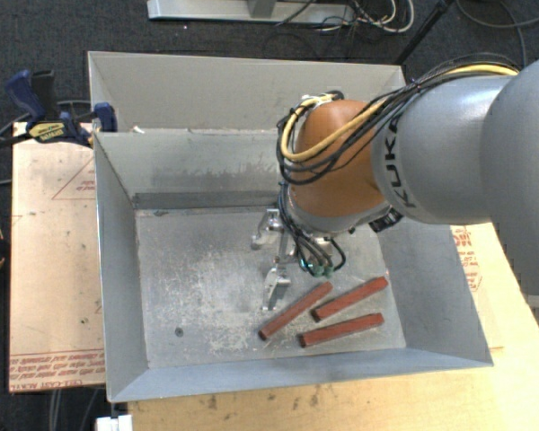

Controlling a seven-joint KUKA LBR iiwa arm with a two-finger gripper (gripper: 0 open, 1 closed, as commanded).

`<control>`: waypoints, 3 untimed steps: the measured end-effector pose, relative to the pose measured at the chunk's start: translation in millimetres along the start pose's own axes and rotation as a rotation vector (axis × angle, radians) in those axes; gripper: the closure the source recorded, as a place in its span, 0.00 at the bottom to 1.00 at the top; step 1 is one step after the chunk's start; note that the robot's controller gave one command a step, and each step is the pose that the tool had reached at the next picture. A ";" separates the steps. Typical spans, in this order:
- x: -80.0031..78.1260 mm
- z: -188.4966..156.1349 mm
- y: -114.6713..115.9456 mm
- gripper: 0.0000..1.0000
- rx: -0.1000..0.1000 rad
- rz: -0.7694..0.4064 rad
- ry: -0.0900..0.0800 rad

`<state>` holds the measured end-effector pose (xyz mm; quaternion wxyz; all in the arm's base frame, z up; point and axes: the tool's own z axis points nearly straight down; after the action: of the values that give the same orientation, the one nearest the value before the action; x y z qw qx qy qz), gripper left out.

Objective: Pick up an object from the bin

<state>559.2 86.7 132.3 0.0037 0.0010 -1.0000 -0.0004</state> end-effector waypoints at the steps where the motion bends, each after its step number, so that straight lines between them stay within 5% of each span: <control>1: -0.3 -2.1 -0.1 0.00 0.000 0.000 -0.002; 2: 1.3 -26.9 3.9 0.00 0.002 -0.113 0.001; 3: 62.6 33.1 -22.5 1.00 0.000 -0.263 -0.008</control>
Offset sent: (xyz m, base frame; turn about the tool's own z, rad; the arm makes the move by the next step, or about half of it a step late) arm -0.0015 0.0129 0.0833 -0.3341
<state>496.4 64.1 99.6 -0.0005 0.1322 -0.9912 -0.0010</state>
